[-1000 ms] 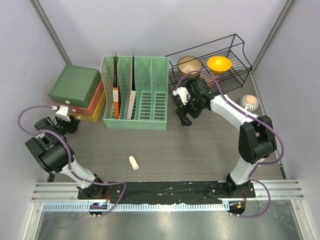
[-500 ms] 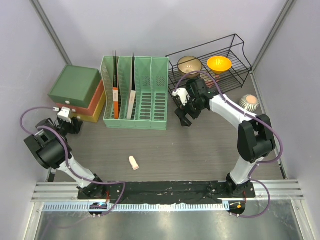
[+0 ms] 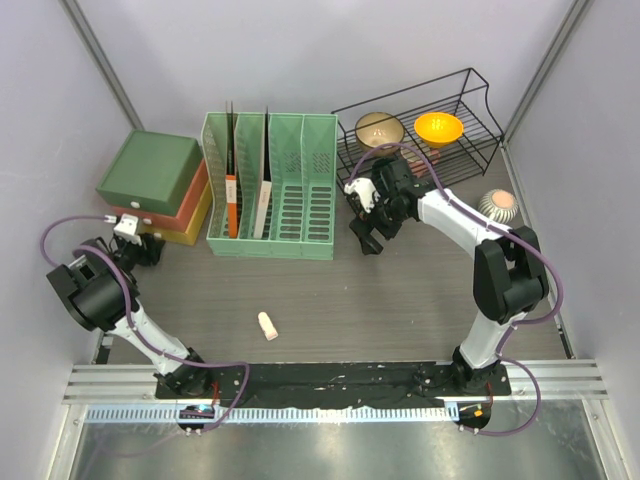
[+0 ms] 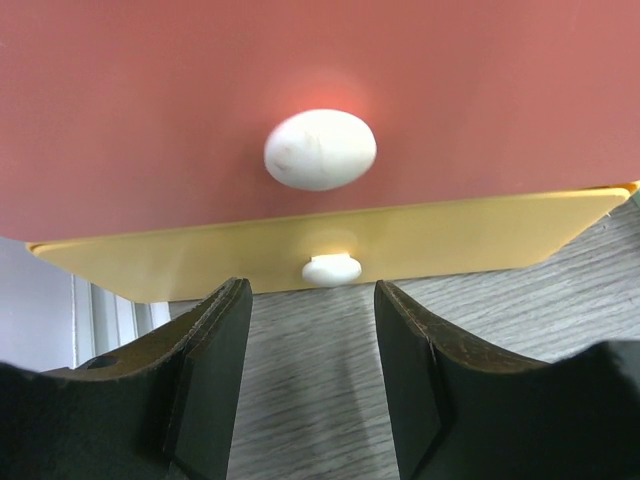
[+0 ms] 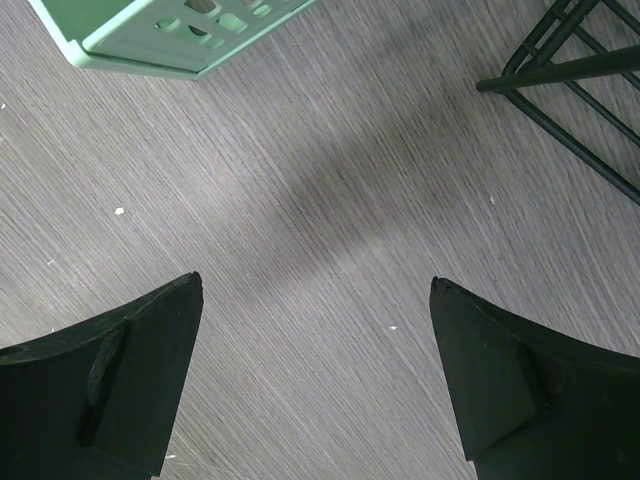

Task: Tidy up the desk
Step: Open the drawer in the storage box.

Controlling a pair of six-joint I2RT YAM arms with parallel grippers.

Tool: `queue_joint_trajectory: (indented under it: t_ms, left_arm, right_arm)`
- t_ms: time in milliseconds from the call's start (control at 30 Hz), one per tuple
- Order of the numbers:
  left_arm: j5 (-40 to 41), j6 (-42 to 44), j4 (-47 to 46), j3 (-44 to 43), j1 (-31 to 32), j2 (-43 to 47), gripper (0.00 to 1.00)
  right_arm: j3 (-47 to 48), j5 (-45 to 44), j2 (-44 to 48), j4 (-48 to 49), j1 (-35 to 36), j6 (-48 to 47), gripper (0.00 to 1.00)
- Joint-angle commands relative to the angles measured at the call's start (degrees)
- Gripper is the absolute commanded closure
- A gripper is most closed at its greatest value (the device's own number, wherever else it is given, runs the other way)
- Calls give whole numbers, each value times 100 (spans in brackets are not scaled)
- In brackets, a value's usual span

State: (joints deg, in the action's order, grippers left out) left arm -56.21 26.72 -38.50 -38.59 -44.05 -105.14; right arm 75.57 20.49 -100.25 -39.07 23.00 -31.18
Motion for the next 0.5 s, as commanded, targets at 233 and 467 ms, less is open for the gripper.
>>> queue_joint_trajectory:
  t_ms: [233, 467]
  left_arm:
    - [-110, -167, -307, -281, -51, -41, 45]
    - [-22, -396, -228, -439, -42, -94, 43]
  right_arm:
    - [186, 113, -83, -31, -15, -73, 0]
    - [186, 122, -135, -66, -15, -108, 0]
